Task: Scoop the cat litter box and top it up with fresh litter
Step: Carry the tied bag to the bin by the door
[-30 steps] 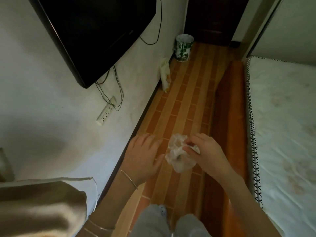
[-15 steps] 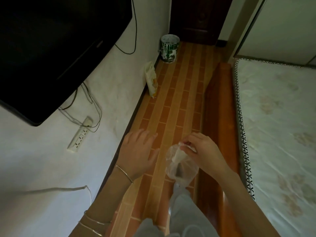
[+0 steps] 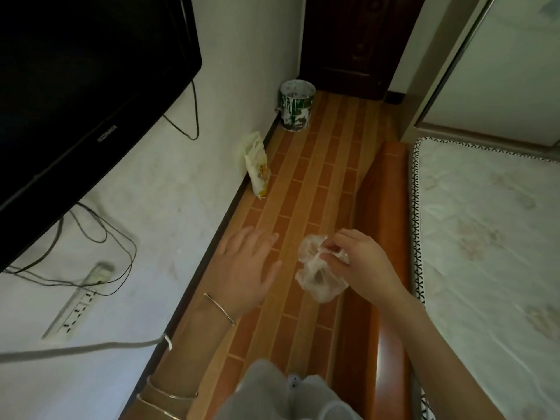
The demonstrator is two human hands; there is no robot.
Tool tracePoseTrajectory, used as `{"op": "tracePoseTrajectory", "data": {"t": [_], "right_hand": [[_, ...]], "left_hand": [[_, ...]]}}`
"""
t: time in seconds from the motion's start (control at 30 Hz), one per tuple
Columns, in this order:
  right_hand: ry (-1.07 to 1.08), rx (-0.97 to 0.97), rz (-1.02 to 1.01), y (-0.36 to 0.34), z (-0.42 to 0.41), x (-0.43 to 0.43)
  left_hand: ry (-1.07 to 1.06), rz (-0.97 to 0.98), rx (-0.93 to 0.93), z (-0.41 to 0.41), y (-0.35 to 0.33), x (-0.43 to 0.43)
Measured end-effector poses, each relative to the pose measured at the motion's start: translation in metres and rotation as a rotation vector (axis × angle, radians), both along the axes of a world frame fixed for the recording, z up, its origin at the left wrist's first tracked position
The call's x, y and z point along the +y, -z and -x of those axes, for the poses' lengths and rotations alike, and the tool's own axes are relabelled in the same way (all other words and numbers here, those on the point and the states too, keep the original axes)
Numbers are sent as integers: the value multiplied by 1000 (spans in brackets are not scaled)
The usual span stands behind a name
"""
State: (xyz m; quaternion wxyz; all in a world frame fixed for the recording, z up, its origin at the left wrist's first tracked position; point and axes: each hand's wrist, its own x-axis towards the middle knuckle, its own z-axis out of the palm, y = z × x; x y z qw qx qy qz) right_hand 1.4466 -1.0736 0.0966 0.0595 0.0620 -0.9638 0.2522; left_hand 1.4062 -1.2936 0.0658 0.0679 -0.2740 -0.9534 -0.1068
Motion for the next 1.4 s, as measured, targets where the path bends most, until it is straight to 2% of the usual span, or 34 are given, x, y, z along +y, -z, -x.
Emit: {"op": "tracePoseTrajectory", "data": {"t": [0.3, 0.7, 0.9, 1.4], "right_hand": [[30, -29, 12, 19, 91, 63], [148, -30, 46, 10, 267, 129], [175, -17, 27, 8, 346, 155], [110, -49, -15, 16, 528, 258]], "left_hand": [[36, 15, -45, 96, 17, 56], [126, -11, -15, 289, 6, 132], [151, 40, -43, 371, 7, 154], [107, 9, -43, 545, 19, 256]]}}
